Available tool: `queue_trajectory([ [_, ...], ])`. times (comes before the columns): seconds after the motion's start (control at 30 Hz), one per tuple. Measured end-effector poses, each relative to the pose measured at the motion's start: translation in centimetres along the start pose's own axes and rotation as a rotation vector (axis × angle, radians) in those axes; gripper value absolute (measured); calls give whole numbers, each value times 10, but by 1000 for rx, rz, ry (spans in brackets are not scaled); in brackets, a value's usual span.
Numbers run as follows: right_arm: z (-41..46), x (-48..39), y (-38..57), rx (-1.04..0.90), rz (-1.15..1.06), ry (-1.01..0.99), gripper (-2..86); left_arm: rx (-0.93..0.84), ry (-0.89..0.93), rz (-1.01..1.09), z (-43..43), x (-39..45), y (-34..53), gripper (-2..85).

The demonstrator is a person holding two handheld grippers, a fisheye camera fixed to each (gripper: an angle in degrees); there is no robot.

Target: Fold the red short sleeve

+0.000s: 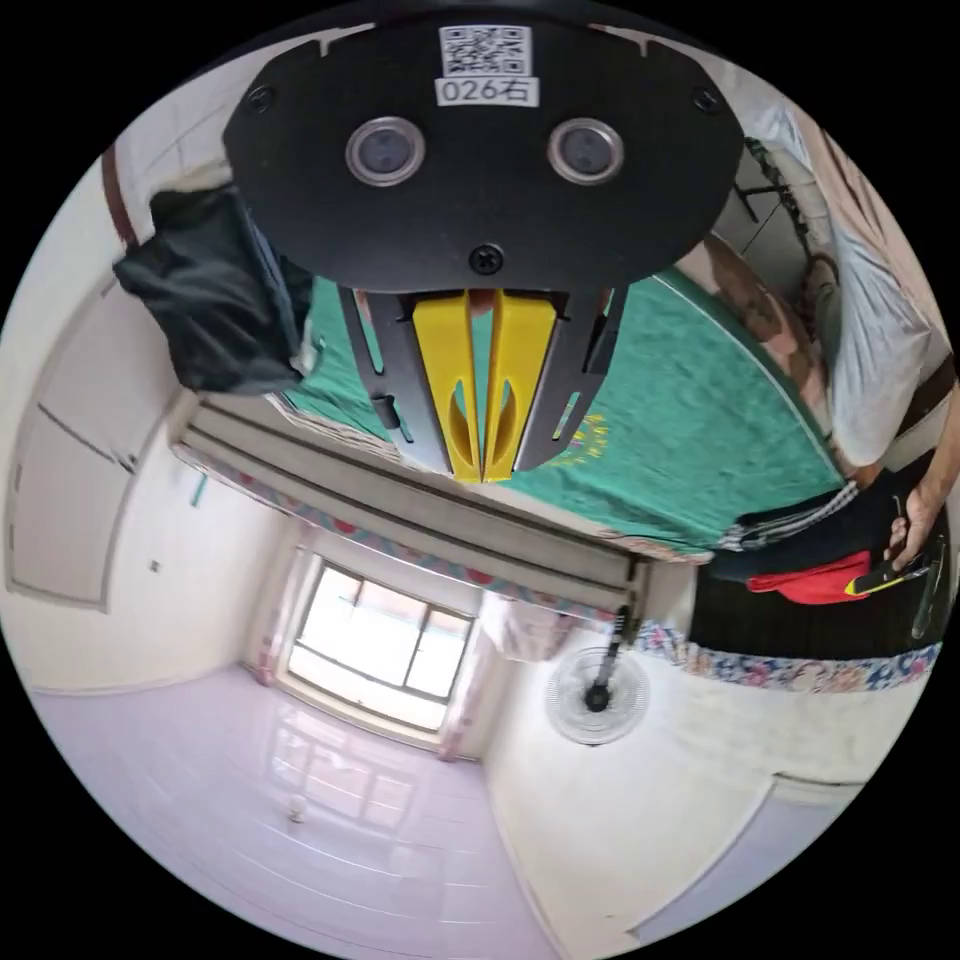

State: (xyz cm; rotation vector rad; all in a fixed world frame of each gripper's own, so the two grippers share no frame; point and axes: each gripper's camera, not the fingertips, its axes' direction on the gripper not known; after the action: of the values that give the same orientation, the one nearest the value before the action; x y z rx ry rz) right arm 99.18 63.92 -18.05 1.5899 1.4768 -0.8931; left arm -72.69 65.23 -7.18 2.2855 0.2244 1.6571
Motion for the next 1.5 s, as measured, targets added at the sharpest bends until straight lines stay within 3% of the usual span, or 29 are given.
queue_trajectory([
  [0.07, -1, -58, 23, 6, -74, -114, -9, -20, -95, -80, -22, -72, 38, 11],
  [0.27, -2, -266, 118, 62, -330, -377, -8, -4, -153, -298, -46, -196, 111, 74],
  [0.47, 2, -462, 203, 77, -497, -696, 23, -19, -44, -735, -12, -281, 165, 153],
  [0.6, 16, -577, 255, -57, -533, -873, 75, 27, -10, -854, -7, -302, 205, 138],
  [0.73, 19, -650, 312, -63, -566, -886, 74, 127, -27, -842, -22, -311, 265, 112],
  [0.93, 15, -763, 394, 0, -671, -915, 84, 211, 162, -957, -35, -353, 342, 81],
  [1.07, 8, -849, 432, 15, -814, -918, 98, 186, 124, -914, -41, -353, 363, 87],
  [1.2, 22, -910, 443, -33, -878, -799, 63, 189, 107, -904, -43, -349, 382, 104],
  [1.33, 32, -913, 407, -114, -799, -792, 16, 193, 93, -925, -44, -344, 404, 108],
  [1.5, 27, -862, 315, -66, -586, -789, 5, 183, 83, -871, -41, -324, 412, 142],
])
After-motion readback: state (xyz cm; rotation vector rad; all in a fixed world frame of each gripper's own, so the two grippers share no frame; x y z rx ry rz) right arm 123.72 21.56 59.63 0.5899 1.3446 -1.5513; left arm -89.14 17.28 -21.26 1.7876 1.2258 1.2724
